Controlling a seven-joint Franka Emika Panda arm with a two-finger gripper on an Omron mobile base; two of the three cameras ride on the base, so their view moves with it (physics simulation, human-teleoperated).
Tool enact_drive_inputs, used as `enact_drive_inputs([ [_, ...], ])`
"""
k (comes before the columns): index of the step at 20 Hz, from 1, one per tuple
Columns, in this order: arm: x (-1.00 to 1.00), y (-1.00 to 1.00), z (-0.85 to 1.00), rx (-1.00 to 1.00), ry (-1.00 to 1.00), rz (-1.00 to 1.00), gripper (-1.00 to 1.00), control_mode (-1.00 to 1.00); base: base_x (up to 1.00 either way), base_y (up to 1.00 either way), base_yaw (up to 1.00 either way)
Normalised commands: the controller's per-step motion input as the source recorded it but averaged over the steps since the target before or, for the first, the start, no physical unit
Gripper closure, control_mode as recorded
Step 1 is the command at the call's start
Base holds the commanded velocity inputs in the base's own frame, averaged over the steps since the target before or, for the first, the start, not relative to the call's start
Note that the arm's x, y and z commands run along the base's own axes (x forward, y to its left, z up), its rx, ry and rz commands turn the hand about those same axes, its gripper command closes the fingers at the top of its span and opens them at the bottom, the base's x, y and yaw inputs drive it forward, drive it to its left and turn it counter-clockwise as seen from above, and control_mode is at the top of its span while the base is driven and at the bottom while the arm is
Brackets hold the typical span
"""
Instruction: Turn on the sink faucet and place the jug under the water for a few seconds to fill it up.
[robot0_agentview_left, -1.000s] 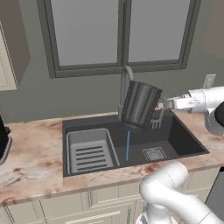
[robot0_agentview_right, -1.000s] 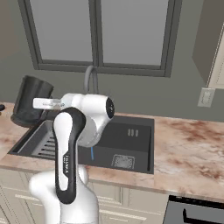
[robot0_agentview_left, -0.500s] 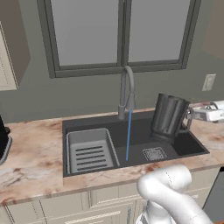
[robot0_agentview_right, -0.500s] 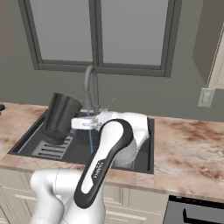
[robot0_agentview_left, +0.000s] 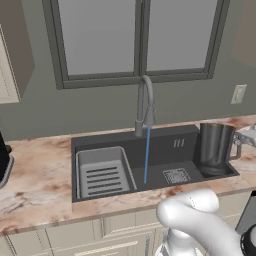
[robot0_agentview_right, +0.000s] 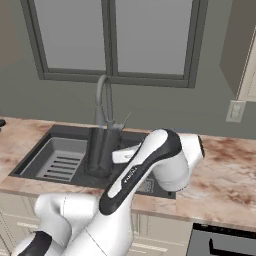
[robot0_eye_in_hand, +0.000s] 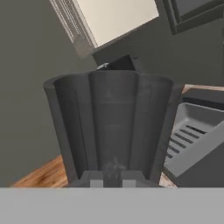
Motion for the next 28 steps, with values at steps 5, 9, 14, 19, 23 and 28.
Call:
enact_drive_inputs([
  [5, 0.49, -0.36, -0.03, -0.29, 0.11, -0.04, 1.00, -1.00, 0.00, 0.00, 0.00],
  [9, 0.27, -0.04, -0.15, -0.23, 0.02, -0.07, 1.00, -1.00, 0.00, 0.00, 0.00],
  [14, 0.08, 0.00, -0.29, -0.02, 0.00, 0.00, 1.00, -1.00, 0.00, 0.00, 0.00],
  [19, 0.00, 0.00, -0.18, 0.00, 0.01, 0.00, 1.00, -1.00, 0.00, 0.00, 0.00],
  [23, 0.08, 0.01, 0.00, 0.01, 0.05, 0.00, 1.00, -1.00, 0.00, 0.00, 0.00],
  [28, 0.03, 0.02, 0.00, 0.00, 0.05, 0.00, 1.00, -1.00, 0.00, 0.00, 0.00],
])
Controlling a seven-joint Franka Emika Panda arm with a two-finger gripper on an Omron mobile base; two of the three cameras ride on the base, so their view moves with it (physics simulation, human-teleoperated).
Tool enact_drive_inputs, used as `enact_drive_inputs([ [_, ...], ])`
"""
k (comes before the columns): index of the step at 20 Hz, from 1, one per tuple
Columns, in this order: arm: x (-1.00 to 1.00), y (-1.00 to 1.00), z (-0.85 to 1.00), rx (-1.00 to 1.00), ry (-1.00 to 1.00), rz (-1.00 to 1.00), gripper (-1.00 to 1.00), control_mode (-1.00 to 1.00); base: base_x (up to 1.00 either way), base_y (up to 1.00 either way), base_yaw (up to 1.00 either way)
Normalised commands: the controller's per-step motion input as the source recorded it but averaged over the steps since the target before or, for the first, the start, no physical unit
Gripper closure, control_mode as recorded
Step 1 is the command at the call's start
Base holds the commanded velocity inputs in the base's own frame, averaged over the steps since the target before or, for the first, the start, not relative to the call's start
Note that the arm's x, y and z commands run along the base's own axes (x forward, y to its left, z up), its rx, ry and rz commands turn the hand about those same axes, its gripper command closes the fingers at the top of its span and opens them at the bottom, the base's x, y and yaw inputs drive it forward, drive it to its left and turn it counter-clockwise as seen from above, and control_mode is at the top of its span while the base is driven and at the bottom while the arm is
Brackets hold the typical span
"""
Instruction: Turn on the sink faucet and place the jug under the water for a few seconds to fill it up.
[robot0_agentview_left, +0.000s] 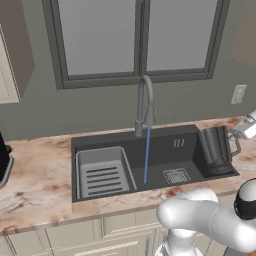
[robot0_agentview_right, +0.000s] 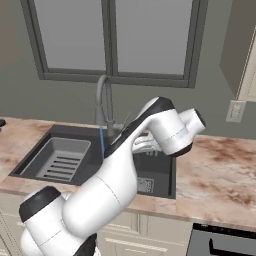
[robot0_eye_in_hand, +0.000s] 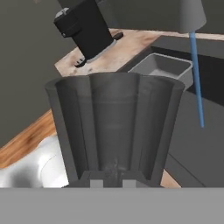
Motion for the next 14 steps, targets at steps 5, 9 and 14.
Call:
enact_drive_inputs([
  [5, 0.00, 0.00, 0.00, 0.00, 0.01, 0.00, 1.00, -1.00, 0.00, 0.00, 0.00],
  [9, 0.00, 0.01, 0.00, 0.00, -0.01, 0.00, 1.00, -1.00, 0.00, 0.00, 0.00],
  [14, 0.32, 0.25, 0.00, -0.01, 0.01, -0.08, 1.00, -1.00, 0.00, 0.00, 0.00],
])
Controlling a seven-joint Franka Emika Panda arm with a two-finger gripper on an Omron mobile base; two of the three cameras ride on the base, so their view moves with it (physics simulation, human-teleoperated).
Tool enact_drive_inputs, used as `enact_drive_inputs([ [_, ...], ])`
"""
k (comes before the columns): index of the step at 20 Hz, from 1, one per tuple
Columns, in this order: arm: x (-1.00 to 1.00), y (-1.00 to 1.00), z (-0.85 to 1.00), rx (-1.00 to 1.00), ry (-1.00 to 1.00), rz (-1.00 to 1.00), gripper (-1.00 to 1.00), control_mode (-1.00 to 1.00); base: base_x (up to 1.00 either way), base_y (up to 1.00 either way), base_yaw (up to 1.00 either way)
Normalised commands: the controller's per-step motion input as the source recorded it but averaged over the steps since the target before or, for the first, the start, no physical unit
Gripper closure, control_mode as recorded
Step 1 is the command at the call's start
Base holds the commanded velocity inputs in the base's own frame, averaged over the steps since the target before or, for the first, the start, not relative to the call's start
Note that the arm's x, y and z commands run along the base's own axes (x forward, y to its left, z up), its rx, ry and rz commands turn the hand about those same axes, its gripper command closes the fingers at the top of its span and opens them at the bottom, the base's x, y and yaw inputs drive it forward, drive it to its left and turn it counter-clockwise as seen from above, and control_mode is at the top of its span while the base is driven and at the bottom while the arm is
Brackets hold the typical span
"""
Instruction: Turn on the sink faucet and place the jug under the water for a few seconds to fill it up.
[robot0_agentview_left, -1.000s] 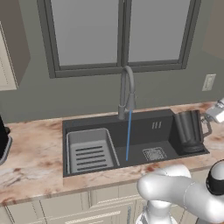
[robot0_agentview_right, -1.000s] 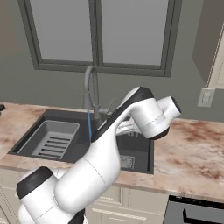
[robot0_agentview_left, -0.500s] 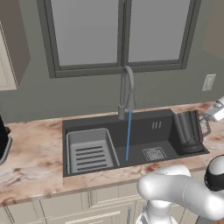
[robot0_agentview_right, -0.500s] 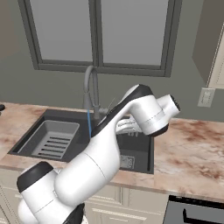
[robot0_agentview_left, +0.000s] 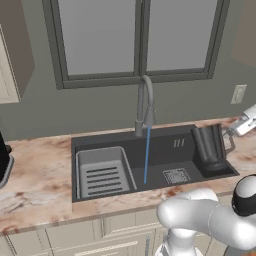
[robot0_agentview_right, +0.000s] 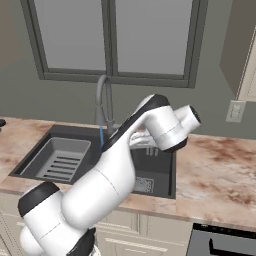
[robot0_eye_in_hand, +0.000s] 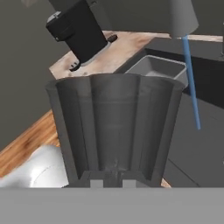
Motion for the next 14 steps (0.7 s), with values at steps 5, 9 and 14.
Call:
enact_drive_inputs([
  [5, 0.09, -0.01, 0.00, 0.01, -0.01, -0.07, 1.00, -1.00, 0.00, 0.00, 0.00],
  [9, 0.00, -0.10, -0.05, 0.00, -0.11, 0.00, 1.00, -1.00, 0.00, 0.00, 0.00],
  [14, 0.00, -0.19, 0.00, 0.00, -0.13, 0.00, 1.00, -1.00, 0.00, 0.00, 0.00],
])
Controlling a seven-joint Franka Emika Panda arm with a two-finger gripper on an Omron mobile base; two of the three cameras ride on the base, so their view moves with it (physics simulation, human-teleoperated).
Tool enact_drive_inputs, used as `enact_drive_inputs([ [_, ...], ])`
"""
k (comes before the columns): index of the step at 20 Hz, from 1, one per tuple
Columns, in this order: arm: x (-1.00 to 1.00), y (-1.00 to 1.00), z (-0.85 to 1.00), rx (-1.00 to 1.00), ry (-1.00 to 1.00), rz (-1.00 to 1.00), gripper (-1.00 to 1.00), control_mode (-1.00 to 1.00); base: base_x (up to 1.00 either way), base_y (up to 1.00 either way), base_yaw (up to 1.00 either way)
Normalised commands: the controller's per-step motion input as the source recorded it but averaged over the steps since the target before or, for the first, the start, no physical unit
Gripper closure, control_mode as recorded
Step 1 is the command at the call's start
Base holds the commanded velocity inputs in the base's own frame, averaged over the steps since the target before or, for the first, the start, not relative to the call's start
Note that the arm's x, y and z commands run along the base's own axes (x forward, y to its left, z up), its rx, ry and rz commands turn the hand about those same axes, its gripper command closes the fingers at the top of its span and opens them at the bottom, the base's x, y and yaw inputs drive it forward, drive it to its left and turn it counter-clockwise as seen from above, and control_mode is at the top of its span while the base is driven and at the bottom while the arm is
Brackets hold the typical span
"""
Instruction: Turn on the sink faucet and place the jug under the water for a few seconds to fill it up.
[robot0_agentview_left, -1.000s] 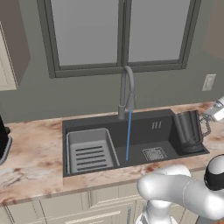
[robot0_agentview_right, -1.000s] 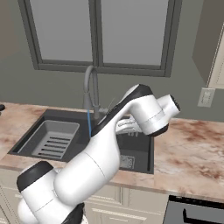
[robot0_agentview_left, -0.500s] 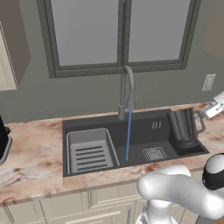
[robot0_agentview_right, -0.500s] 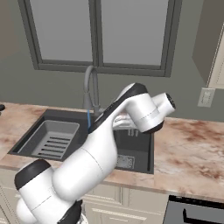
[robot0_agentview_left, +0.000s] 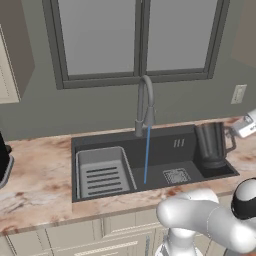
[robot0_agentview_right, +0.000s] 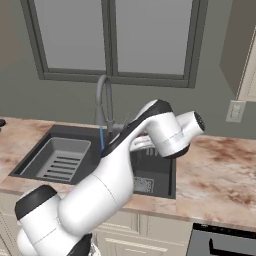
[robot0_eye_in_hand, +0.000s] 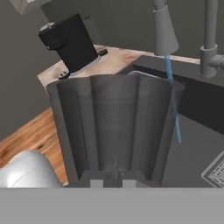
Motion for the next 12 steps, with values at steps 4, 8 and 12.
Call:
enact_drive_inputs([
  [4, 0.00, -0.08, -0.01, 0.00, -0.13, 0.00, 1.00, -1.00, 0.00, 0.00, 0.00],
  [8, 0.06, 0.00, -0.26, 0.00, -0.03, 0.00, 1.00, -1.00, 0.00, 0.00, 0.00],
  [12, 0.10, 0.00, -0.31, 0.00, 0.00, 0.00, 1.00, -1.00, 0.00, 0.00, 0.00],
])
